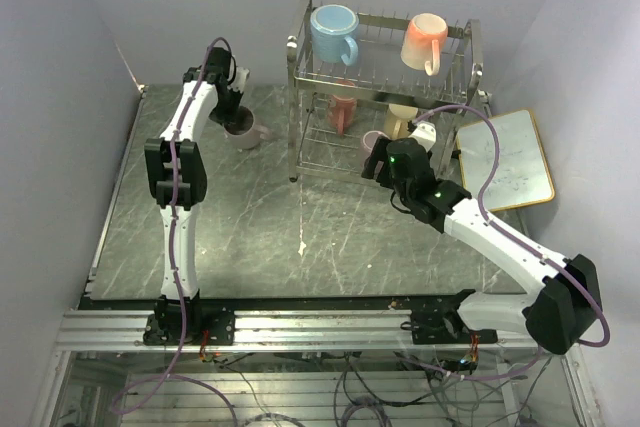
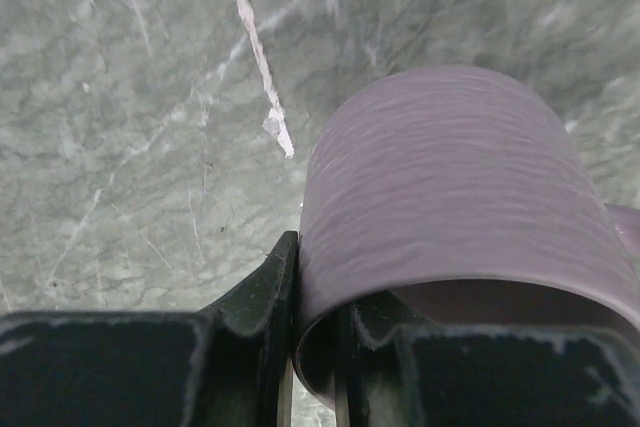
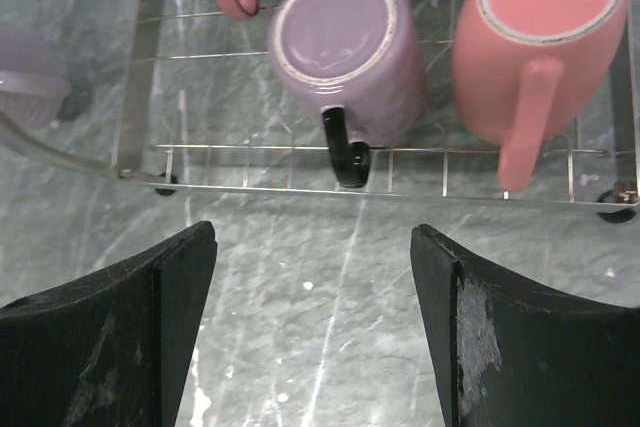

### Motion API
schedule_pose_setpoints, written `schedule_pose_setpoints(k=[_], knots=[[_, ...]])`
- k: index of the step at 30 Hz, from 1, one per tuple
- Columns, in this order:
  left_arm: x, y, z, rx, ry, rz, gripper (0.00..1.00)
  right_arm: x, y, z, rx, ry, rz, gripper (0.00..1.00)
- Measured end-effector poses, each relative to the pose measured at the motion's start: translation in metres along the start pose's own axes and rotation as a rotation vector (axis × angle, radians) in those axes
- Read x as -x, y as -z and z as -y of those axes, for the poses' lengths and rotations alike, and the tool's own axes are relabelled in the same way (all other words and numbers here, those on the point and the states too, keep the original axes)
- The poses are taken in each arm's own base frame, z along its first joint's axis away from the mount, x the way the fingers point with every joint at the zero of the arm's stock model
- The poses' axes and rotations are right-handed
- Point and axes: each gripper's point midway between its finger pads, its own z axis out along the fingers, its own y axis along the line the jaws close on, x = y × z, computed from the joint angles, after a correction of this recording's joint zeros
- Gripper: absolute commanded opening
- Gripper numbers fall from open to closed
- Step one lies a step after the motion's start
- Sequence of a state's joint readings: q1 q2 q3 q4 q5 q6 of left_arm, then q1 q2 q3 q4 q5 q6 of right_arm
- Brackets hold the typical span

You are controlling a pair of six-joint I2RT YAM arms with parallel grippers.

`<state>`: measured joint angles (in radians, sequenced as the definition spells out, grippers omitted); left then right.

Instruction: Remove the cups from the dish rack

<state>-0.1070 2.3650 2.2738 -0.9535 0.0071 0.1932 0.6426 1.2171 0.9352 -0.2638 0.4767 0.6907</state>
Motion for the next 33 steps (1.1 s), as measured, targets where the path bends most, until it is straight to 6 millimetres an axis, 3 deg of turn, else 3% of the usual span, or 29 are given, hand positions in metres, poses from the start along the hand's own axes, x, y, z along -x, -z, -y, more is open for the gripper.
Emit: schedule_pose_setpoints(k=[5,12,17,20,21,25,29,33], knots=[[-0.026,-0.029,-0.002,0.020,-0.002,-0.103,0.07,-0.003,-0.014,0.015,-0.055,0.057,-0.007,0.71],[-0.020,-0.037,-0.011,0.074,0.014,-0.081,0.11,-0.022,-0.037,0.022,-0.104,0.127,-0.039,0.63],[-0.011,-0.041,-0.016,0.105,0.032,-0.026,0.47,-0.030,-0.053,0.026,-0.133,0.163,-0.040,0.58],[0.002,-0.038,-0.018,0.114,0.046,0.030,0.77,-0.033,-0.061,0.027,-0.145,0.177,-0.031,0.56],[0.009,-0.035,-0.018,0.114,0.053,0.055,0.89,-0.033,-0.065,0.027,-0.150,0.183,-0.024,0.55],[0.033,-0.005,-0.018,0.104,0.068,0.146,0.99,-0.035,-0.078,0.027,-0.164,0.203,-0.003,0.50],[0.046,0.041,-0.015,0.087,0.071,0.222,0.99,-0.039,-0.089,0.027,-0.172,0.220,0.006,0.44],[0.060,0.099,-0.005,0.038,0.074,0.327,0.99,-0.043,-0.097,0.026,-0.169,0.235,0.010,0.29]])
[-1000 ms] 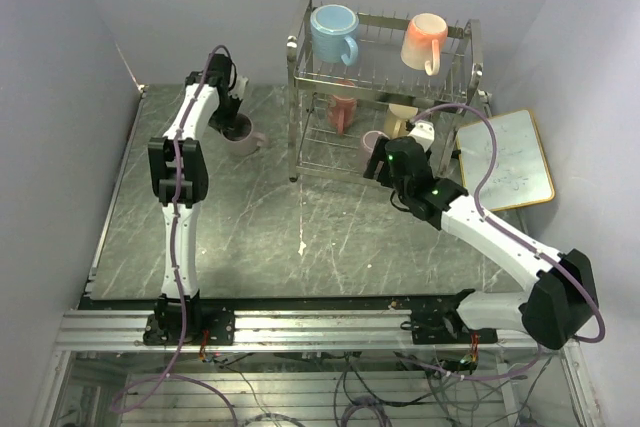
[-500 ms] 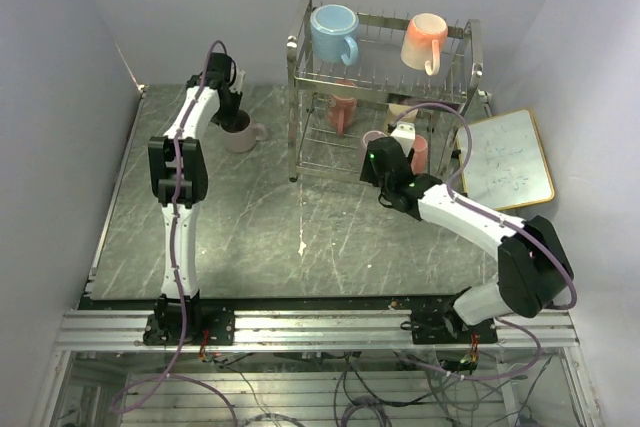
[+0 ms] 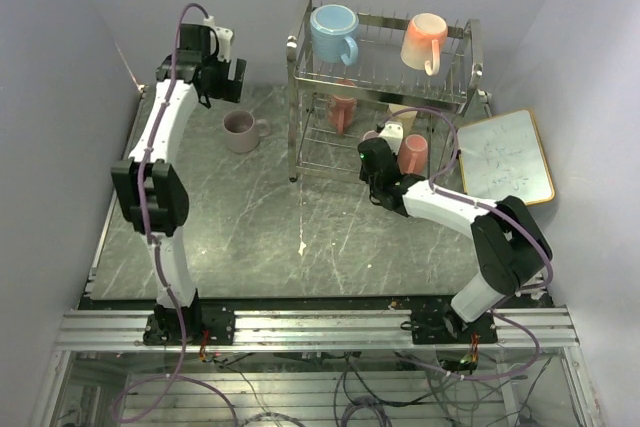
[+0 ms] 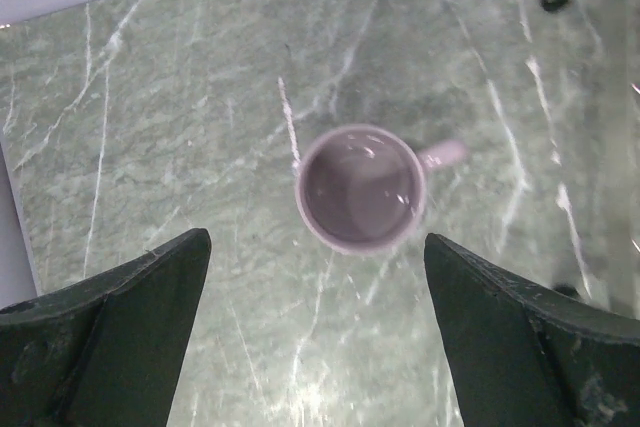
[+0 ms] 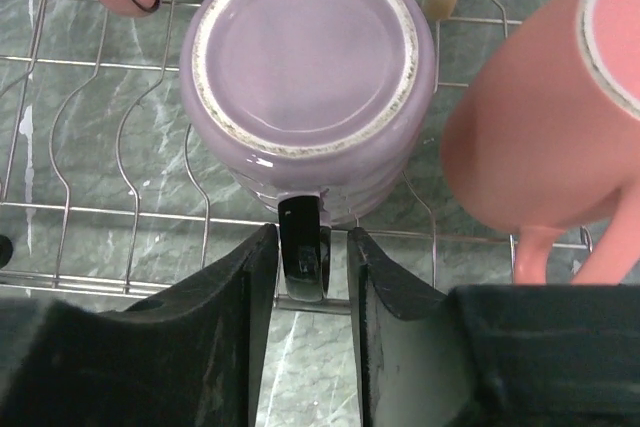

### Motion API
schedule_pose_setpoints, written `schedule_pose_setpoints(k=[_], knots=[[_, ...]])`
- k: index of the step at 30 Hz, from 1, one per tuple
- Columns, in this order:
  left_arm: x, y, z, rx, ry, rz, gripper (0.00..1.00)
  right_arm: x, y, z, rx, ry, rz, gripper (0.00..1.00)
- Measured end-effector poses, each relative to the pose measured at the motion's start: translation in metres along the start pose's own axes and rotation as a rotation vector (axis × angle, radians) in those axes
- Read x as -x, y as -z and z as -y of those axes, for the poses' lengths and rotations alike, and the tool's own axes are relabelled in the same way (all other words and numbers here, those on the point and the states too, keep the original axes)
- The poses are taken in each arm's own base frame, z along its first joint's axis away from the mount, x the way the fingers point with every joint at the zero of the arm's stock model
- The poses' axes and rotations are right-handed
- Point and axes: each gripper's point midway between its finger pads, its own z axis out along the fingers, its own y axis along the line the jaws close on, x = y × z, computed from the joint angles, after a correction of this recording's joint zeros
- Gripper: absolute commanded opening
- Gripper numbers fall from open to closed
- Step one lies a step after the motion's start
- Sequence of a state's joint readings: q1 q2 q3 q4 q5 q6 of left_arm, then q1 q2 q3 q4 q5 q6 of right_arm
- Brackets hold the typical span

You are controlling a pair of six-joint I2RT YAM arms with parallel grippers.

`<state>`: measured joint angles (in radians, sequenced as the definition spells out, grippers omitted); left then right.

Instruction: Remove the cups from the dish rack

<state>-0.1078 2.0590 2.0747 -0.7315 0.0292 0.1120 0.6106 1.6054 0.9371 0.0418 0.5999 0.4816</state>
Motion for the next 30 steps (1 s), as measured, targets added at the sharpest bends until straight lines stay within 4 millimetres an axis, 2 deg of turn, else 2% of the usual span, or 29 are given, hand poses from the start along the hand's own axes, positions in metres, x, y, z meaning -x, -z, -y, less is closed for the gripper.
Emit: schedule_pose_setpoints(k=[3,5,7,12,15,23,30], knots=[[0.000,0.034,0.008,-0.043,-0.028,0.033,0.99,0.001,-0.003,-0.002,0.005,0.005,0.008,0.17],[-0.011,0.050,0.013,-0.066,-0.061,0.031,0.99,0.001,-0.003,-0.003,0.008,0.011,0.012,0.09],[-0.030,0.064,0.019,-0.090,-0.087,0.022,0.99,0.002,-0.003,-0.003,0.011,0.017,0.016,0.01],[-0.085,0.080,0.029,-0.138,-0.097,-0.026,0.99,0.003,-0.002,-0.002,0.016,0.038,0.025,0.00],[-0.106,0.084,0.029,-0.156,-0.083,-0.041,0.99,0.006,0.003,0.000,0.022,0.054,0.033,0.00],[-0.140,0.102,0.024,-0.207,-0.034,-0.048,0.99,0.033,0.028,0.001,0.049,0.045,0.102,0.00],[-0.163,0.132,0.025,-0.230,-0.105,-0.032,0.99,0.045,0.064,-0.018,0.106,0.057,0.147,0.00]])
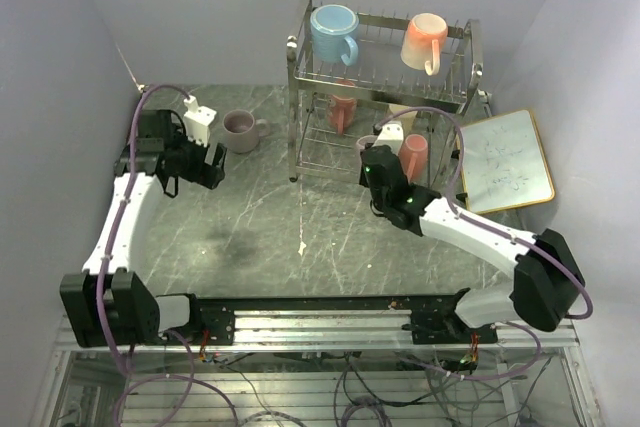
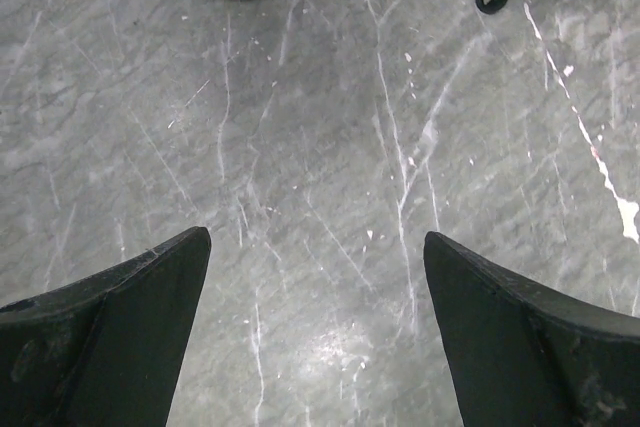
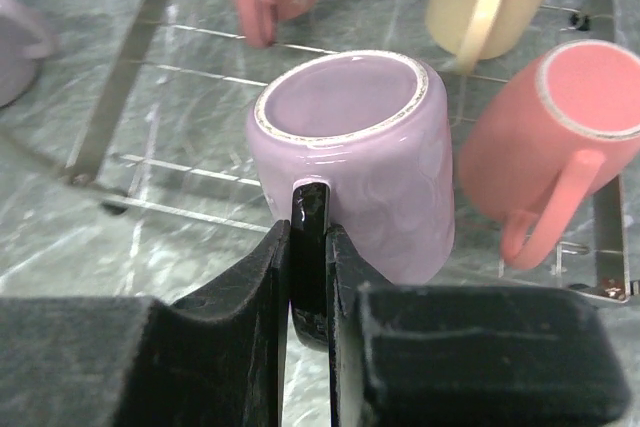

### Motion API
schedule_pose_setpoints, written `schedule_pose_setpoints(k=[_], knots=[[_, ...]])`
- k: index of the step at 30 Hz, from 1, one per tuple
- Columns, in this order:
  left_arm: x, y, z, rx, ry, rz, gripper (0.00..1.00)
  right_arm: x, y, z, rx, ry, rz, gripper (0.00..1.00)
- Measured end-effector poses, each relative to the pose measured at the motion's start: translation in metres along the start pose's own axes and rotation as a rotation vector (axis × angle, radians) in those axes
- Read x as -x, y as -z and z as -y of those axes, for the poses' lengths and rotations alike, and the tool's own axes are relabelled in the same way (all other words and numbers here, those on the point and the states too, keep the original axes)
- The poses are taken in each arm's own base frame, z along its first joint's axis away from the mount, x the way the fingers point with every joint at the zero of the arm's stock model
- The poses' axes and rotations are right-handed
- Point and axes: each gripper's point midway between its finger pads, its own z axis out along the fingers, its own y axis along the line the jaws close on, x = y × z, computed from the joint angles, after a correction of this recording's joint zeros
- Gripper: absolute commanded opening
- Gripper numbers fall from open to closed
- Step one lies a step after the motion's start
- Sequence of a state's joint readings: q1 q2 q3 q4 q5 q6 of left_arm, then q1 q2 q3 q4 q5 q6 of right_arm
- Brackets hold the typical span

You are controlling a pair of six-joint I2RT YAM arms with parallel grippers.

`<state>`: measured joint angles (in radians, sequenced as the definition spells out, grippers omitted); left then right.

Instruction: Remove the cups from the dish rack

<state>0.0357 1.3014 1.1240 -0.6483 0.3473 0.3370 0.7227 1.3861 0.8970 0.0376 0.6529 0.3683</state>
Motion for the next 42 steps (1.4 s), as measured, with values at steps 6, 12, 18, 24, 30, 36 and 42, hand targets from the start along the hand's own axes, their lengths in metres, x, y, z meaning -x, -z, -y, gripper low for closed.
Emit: schedule_pose_setpoints(k=[6,12,18,24,30,36,42], knots=[[-0.004,0.035,0.012,0.005,-0.112,0.108,0.99,0.010,0.046,-0.038,0.121,-0.047,0.005,0.00],[-0.009,0.048,0.037,-0.066,-0.244,0.202,0.99,0.029,0.082,-0.064,0.268,-0.233,-0.030,0.00],[-0.027,0.051,0.068,-0.162,-0.421,0.298,0.99,0.041,0.104,-0.100,0.431,-0.488,-0.130,0.00],[-0.012,0.063,0.090,-0.150,-0.626,0.432,0.99,0.047,0.118,-0.147,0.585,-0.783,-0.269,0.00],[0.007,0.077,0.103,-0.141,-0.711,0.528,0.93,0.043,0.117,-0.189,0.663,-1.011,-0.407,0.00],[0.012,0.087,0.106,-0.121,-0.736,0.564,0.88,0.034,0.127,-0.217,0.708,-1.124,-0.511,0.00],[0.005,0.092,0.116,-0.165,-0.736,0.568,0.95,0.041,0.140,-0.232,0.757,-1.185,-0.535,0.00]])
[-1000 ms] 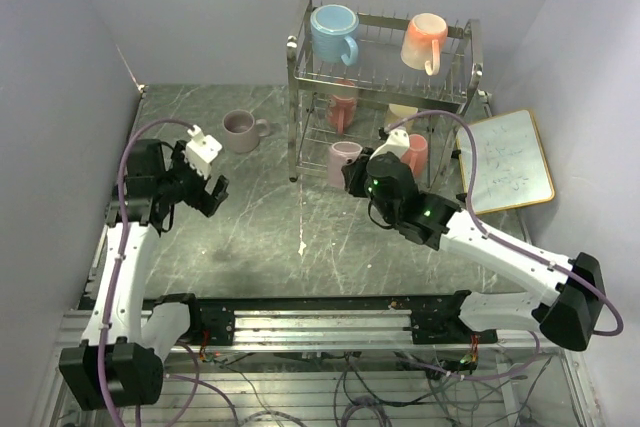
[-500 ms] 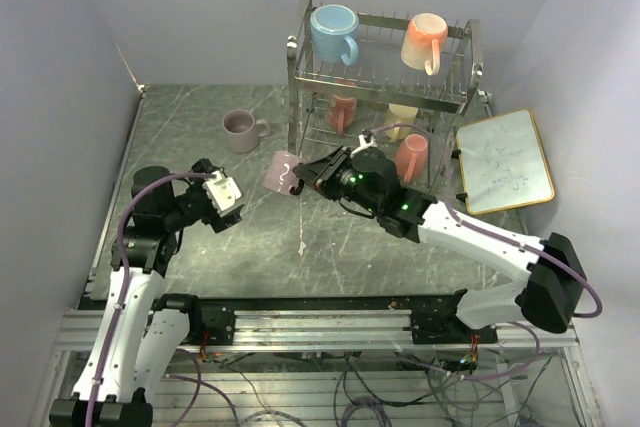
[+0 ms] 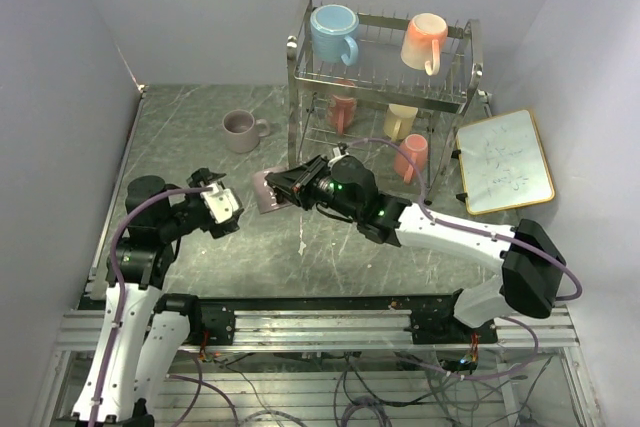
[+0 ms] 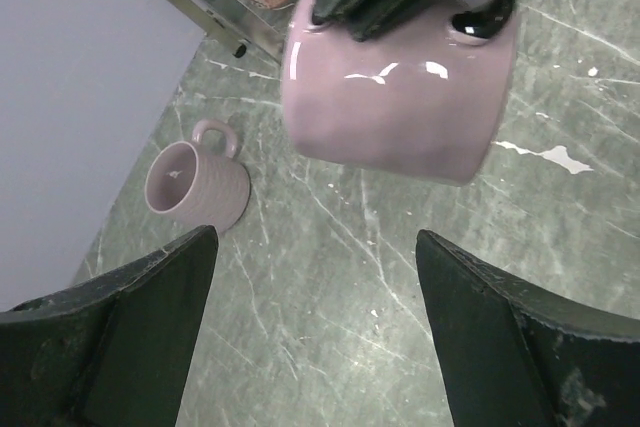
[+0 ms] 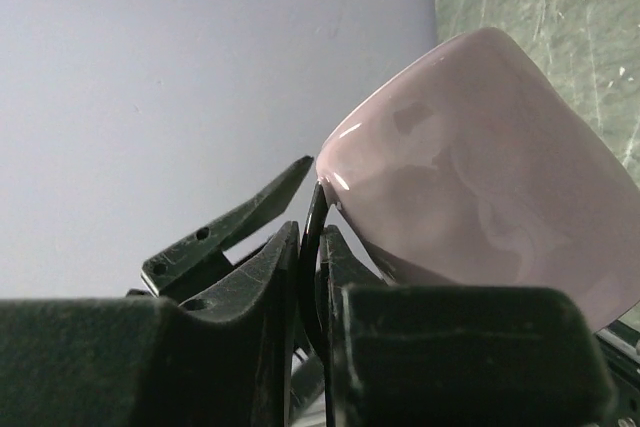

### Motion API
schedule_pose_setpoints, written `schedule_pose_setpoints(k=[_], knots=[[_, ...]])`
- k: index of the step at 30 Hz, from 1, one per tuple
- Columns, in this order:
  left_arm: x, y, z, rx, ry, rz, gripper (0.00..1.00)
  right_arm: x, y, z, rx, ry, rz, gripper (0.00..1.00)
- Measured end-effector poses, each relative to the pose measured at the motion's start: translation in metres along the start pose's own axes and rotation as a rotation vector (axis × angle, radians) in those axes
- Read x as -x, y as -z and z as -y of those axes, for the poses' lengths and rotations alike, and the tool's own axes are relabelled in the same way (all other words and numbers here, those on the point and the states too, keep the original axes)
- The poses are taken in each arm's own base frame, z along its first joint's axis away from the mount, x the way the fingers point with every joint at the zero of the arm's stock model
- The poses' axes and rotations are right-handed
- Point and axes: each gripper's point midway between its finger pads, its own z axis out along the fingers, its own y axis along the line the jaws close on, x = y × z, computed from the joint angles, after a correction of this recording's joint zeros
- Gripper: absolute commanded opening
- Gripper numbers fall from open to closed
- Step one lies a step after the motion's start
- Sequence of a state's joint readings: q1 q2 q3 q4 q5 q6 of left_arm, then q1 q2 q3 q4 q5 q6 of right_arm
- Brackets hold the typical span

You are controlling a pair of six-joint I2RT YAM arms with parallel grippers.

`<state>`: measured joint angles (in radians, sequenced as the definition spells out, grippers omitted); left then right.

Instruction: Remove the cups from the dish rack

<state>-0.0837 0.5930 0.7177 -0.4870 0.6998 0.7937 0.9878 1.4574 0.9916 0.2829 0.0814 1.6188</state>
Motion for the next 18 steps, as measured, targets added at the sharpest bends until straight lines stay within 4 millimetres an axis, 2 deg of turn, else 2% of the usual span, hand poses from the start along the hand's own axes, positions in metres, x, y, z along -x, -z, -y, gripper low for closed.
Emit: schedule_pose_setpoints(k=[3,9,14,18], knots=[[0.001,0.005,0.006,0.007,0.004,0.007,0.99,-0.001,-0.005,-0.005,0.002,0.002,0.014,0.00],[0.002,0.014,0.020,0.033,0.017,0.040,0.98,0.007,-0.029,-0.013,0.004,-0.050,0.080,0.00],[-0.004,0.012,0.020,0.075,0.034,0.058,0.96,0.010,-0.056,-0.010,-0.011,-0.116,0.118,0.00],[-0.010,0.006,0.017,0.107,0.055,0.073,0.93,0.001,-0.069,-0.010,-0.012,-0.161,0.107,0.00]])
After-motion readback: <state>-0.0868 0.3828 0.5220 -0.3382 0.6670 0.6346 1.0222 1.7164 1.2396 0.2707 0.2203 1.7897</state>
